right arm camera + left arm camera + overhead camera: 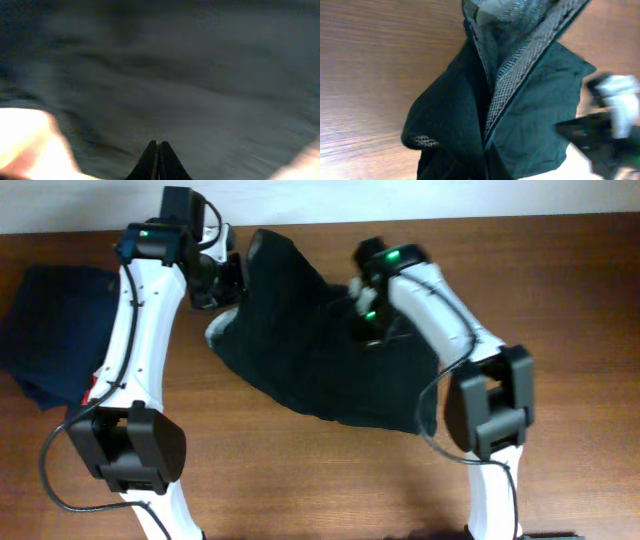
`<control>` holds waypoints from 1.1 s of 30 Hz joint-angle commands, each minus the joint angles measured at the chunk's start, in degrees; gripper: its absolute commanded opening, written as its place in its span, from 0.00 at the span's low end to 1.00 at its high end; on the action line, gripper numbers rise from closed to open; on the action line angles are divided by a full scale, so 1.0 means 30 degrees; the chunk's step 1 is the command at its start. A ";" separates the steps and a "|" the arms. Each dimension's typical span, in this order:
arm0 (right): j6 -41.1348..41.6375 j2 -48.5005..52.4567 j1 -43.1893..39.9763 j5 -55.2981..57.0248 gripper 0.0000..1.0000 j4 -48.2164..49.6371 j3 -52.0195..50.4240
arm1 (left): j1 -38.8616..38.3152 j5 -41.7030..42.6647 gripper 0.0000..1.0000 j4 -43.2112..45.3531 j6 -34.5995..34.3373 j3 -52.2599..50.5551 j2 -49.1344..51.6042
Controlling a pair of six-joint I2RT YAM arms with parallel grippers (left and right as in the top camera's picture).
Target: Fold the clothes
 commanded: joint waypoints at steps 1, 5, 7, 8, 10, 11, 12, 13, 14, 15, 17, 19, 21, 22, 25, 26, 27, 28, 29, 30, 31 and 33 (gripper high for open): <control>-0.0656 -0.0233 -0.1661 0.2237 0.05 -0.0277 -0.0743 | 0.1020 -0.0372 0.00 0.0102 0.0350 0.0568 -0.0787; -0.0648 -0.0233 -0.2608 0.2215 0.05 0.0947 -0.3322 | 0.1566 -0.0372 0.00 0.0306 0.0350 0.0787 -0.0787; -0.0656 -0.0233 -0.2681 0.2004 0.05 0.2069 -0.4896 | 0.1566 -0.0211 0.00 0.0342 0.0335 0.1093 -0.0787; -0.0656 -0.0233 -0.2645 0.1661 0.05 0.2725 -0.5719 | 0.1501 0.0007 0.00 0.0350 0.0197 0.1217 -0.0787; -0.0648 -0.0233 -0.2550 0.0998 0.05 0.3752 -0.6834 | 0.1290 0.0976 0.00 0.0364 -0.0219 0.1341 -0.0787; -0.0641 -0.0233 -0.2514 0.0459 0.05 0.4371 -0.7417 | 0.1137 0.1705 0.00 0.0372 -0.0313 0.1341 -0.0787; -0.0634 -0.0233 -0.2463 0.0015 0.05 0.4947 -0.7992 | 0.0801 0.2987 0.00 0.0415 -0.0313 0.1333 -0.0787; -0.0627 -0.0233 -0.2441 -0.0248 0.05 0.5246 -0.8342 | 0.0393 0.3942 0.00 0.0554 -0.0364 0.1333 -0.0787; -0.0561 -0.0233 -0.2441 -0.0291 0.05 0.5319 -0.8502 | -0.0015 0.4532 0.00 0.0699 -0.0823 0.1333 -0.0787; -0.0561 -0.0233 -0.2448 -0.0299 0.05 0.5355 -0.8604 | -0.0590 0.4874 0.00 0.0940 -0.1399 0.1333 -0.0787; -0.0561 -0.0233 -0.2448 -0.0299 0.04 0.5289 -0.8619 | -0.1887 0.4619 0.00 0.1690 -0.1843 0.1333 -0.0758; -0.0561 -0.0233 -0.2448 -0.0299 0.04 0.5187 -0.8619 | -0.3249 0.3344 0.00 0.2397 -0.2623 0.1333 -0.0758; -0.0568 -0.0233 -0.2448 -0.0299 0.04 0.5093 -0.8619 | -0.4568 0.1843 0.00 0.2943 -0.3534 0.1326 -0.0750; -0.0568 -0.0233 -0.2448 -0.0299 0.04 0.5064 -0.8619 | -0.5056 0.1523 0.00 0.3169 -0.3847 0.1333 -0.0692; -0.0568 -0.0233 -0.2448 -0.0299 0.04 0.5056 -0.8619 | -0.6455 0.0933 0.00 0.3774 -0.4335 0.1326 -0.0481; -0.0568 -0.0233 -0.2448 -0.0299 0.04 0.5049 -0.8619 | -0.6812 0.0678 0.00 0.3883 -0.4415 0.1326 -0.0386; -0.0568 -0.0233 -0.2448 -0.0299 0.04 0.5034 -0.8619 | -0.7176 0.0270 0.00 0.3920 -0.4758 0.1326 -0.0262; -0.0568 -0.0233 -0.2448 -0.0299 0.04 0.5020 -0.8619 | -0.7468 0.0175 0.00 0.3985 -0.4838 0.1326 -0.0102; -0.0568 -0.0233 -0.2448 -0.0299 0.04 0.5013 -0.8619 | -0.7672 0.0182 0.00 0.4073 -0.4838 0.1326 0.0051; -0.0568 -0.0233 -0.2448 -0.0299 0.04 0.4991 -0.8619 | -0.7876 0.0160 0.00 0.4087 -0.5071 0.1326 0.0255; -0.0568 -0.0233 -0.2448 -0.0299 0.04 0.4976 -0.8619 | -0.8007 0.0189 0.00 0.4109 -0.5217 0.1326 0.0379; -0.0568 -0.0233 -0.2448 -0.0291 0.04 0.4911 -0.8619 | -0.8167 0.0189 0.04 0.4291 -0.5253 0.1326 0.0452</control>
